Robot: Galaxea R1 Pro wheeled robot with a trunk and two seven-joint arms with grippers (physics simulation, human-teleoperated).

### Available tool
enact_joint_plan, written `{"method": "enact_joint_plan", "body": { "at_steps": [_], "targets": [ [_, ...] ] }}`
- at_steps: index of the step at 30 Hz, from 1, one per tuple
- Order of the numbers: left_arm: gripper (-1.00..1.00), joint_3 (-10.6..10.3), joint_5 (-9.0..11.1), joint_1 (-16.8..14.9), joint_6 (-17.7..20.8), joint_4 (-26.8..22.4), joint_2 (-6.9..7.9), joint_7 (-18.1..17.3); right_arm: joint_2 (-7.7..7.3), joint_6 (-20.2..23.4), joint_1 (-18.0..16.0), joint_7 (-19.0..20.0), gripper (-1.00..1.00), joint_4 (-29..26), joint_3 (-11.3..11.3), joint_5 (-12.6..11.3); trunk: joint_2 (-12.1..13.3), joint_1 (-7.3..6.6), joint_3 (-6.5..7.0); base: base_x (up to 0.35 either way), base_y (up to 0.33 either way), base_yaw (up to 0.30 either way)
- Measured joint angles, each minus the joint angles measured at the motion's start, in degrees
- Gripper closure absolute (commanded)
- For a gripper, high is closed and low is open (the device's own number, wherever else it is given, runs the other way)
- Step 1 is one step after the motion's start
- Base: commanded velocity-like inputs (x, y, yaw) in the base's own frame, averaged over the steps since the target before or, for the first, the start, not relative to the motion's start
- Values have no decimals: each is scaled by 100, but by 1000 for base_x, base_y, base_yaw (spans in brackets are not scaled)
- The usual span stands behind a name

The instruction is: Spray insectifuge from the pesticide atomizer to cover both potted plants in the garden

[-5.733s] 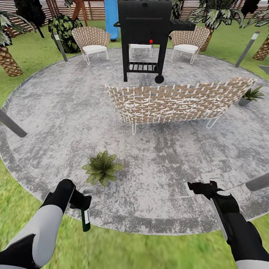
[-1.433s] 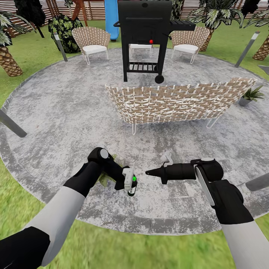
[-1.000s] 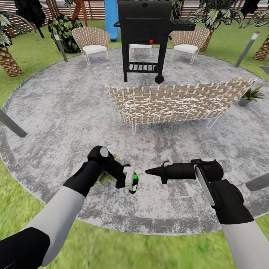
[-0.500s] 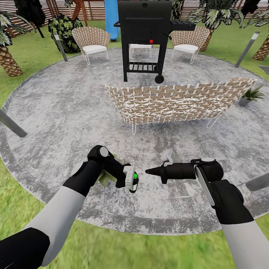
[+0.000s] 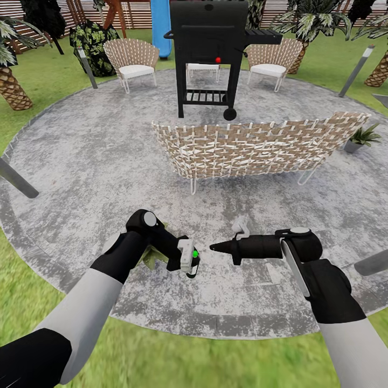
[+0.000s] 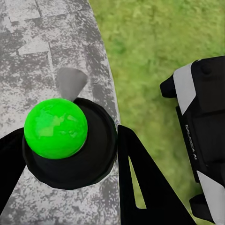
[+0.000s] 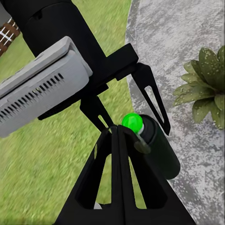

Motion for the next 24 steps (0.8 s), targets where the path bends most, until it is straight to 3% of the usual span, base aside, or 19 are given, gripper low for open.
{"method": "enact_joint_plan", "body": {
  "at_steps": [1, 4, 6, 17, 21, 24],
  "targets": [
    [100, -3, 0, 0, 0, 0, 0, 0, 0, -1, 0, -6, 100, 6, 5, 55, 0, 0, 0, 0, 0, 0],
    [100, -9, 1, 0, 0, -3, 0, 0, -2, 10, 1, -41, 100, 29, 12, 508, 0, 0, 0, 0, 0, 0],
    [100, -11, 1, 0, 0, -7, 0, 0, -3, 12, 1, -47, 100, 32, 12, 651, 0, 0, 0, 0, 0, 0],
    [100, -25, 1, 9, 5, -5, -37, 0, 47, 17, 1, -53, 100, 33, 14, 694, 0, 0, 0, 0, 0, 0],
    [100, -338, 0, 9, 8, -1, -100, 0, 58, 22, 1, -54, 100, 33, 21, 698, 0, 0, 0, 0, 0, 0],
    [100, -446, 0, 9, 9, 0, -105, 0, 59, 19, 1, -54, 100, 33, 22, 698, 0, 0, 0, 0, 0, 0]
  ]
}}
